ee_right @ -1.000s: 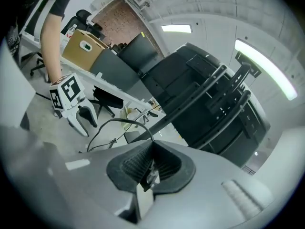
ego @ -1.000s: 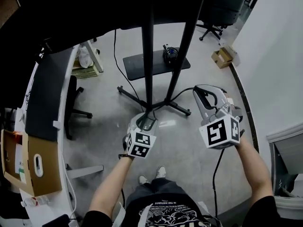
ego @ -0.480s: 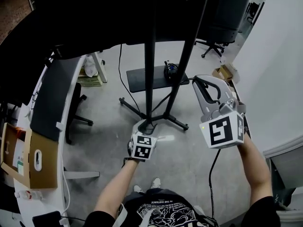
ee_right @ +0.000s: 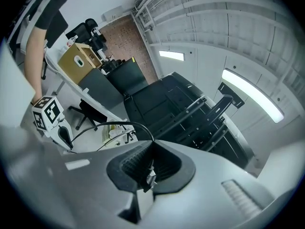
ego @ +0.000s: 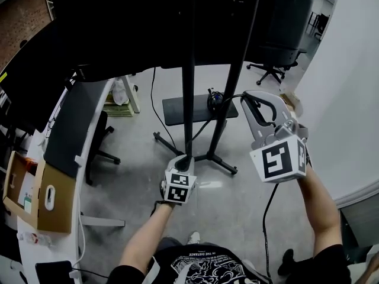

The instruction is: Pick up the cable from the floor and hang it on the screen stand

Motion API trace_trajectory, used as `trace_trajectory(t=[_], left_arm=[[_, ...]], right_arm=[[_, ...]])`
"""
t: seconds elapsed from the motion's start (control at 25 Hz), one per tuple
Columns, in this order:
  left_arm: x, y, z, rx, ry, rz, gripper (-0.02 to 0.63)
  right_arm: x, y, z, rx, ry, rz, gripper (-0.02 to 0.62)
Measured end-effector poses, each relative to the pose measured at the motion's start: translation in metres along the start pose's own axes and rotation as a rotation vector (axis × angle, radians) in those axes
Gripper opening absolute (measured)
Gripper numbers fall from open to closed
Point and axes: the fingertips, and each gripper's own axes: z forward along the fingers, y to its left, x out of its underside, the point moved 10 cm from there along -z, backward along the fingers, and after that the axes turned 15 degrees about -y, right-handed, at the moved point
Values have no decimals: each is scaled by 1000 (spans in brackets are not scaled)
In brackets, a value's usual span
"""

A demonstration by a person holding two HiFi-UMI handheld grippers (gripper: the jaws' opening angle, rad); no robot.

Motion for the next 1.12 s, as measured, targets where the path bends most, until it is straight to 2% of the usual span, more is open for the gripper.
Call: trace_trajectory(t=[0.28, 0.44, 0.72, 1.0, 1.12], left_arm=[[-29, 18, 1, -10, 2, 30, 25], [-63, 43, 6, -3, -22, 79, 21], [-161, 99, 19, -40, -113, 199, 18], [-270, 140, 47, -70, -217, 344, 18], [-307, 147, 59, -55, -245, 361, 18]], right_arm=[[21, -27, 1, 59, 25, 17, 14], [36, -49, 6, 108, 48, 22, 15], [69, -97, 17, 186, 81, 26, 14], [86, -151, 46, 274, 43, 31, 12], [92, -173, 61, 305, 36, 31, 12]])
